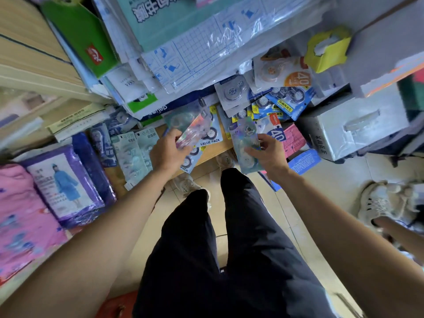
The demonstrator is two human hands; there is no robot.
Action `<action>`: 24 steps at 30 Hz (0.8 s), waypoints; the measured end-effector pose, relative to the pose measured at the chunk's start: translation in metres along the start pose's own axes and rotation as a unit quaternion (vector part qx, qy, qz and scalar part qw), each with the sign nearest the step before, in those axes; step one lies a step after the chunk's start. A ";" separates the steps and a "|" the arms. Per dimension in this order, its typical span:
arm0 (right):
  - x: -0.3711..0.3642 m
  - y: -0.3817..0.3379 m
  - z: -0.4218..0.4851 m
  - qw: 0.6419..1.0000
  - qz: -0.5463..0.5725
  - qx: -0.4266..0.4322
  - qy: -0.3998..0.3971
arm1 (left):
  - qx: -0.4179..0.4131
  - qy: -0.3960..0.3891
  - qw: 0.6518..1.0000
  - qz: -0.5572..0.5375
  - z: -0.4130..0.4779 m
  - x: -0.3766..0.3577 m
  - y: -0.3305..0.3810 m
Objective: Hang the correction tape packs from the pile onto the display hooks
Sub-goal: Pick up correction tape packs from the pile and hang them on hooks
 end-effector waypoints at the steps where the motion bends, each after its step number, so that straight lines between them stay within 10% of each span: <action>1: 0.006 -0.011 -0.013 0.999 -0.023 0.025 0.008 | -0.003 0.002 1.000 -0.007 -0.014 0.013 0.007; 14: 0.068 -0.180 -0.220 0.937 -0.007 0.349 -0.002 | -0.064 0.222 0.967 -0.111 -0.145 0.226 0.114; 24: 0.085 -0.314 -0.421 0.819 0.073 0.569 0.004 | -0.200 0.466 0.849 -0.152 -0.226 0.416 0.151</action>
Point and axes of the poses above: each hand's wrist, its own z-axis towards the middle knuckle, its own x-axis out of the back of the hand, y = z × x, the point moved 6 cm from there along z, towards the middle knuckle, and after that the axes turned 15 degrees about -x, right-handed, at the moved point
